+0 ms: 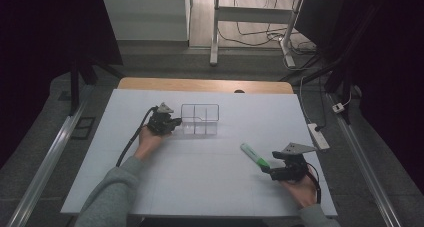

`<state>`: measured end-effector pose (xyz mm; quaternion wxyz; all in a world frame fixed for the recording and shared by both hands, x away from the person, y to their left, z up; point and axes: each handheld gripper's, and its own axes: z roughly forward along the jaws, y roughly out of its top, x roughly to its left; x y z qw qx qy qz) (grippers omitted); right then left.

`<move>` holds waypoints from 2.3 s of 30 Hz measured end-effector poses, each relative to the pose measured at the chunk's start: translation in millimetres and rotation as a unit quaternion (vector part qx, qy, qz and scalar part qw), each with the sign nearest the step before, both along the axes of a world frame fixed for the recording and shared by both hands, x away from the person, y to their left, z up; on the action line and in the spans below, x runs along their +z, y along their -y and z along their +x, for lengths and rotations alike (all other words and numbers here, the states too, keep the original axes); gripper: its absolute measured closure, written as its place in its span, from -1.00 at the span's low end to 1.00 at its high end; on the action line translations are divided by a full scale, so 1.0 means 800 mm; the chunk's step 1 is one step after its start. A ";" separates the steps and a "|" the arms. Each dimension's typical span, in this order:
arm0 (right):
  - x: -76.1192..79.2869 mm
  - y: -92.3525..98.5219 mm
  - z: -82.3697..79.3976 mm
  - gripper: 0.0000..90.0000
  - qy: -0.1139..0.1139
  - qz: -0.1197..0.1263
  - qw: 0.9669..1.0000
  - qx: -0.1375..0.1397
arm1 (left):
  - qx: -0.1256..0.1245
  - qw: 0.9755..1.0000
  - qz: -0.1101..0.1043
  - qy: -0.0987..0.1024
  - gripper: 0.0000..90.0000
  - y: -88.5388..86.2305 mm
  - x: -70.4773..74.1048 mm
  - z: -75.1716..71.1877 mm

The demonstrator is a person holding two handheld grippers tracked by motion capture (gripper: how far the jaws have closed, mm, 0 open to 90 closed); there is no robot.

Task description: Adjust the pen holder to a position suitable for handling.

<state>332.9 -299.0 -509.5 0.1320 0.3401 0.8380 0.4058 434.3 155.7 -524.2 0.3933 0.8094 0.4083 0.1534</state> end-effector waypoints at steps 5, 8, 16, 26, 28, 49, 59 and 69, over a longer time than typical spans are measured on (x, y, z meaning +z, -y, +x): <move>0.000 0.000 0.000 -0.50 -0.001 -0.001 1.000 -0.001 | -0.001 1.000 -0.005 -0.003 0.97 0.003 0.000 0.003; 0.000 0.000 0.000 -0.50 -0.001 -0.002 1.000 -0.002 | -0.003 1.000 -0.004 -0.003 0.97 0.006 -0.001 0.005; -0.001 0.000 0.001 -0.50 -0.003 0.000 1.000 -0.002 | -0.008 1.000 -0.003 -0.008 0.97 0.010 -0.003 0.008; 0.000 0.002 -0.002 -0.50 -0.001 0.000 1.000 -0.002 | -0.005 1.000 -0.001 0.001 0.97 0.000 0.006 0.001; 0.000 0.003 -0.002 -0.50 -0.002 0.001 1.000 -0.003 | -0.004 1.000 -0.002 0.007 0.97 -0.005 0.010 -0.004; 0.000 0.005 -0.004 -0.50 -0.003 0.001 1.000 -0.002 | -0.003 0.999 -0.037 0.007 0.24 -0.063 0.029 -0.108; 0.002 0.008 -0.006 -0.50 -0.002 0.003 1.000 -0.002 | -0.011 1.000 -0.030 0.002 -0.16 -0.081 0.022 -0.157; 0.003 0.011 -0.006 -0.50 -0.003 0.005 1.000 -0.006 | -0.009 1.000 -0.018 -0.007 -0.28 -0.095 0.009 -0.186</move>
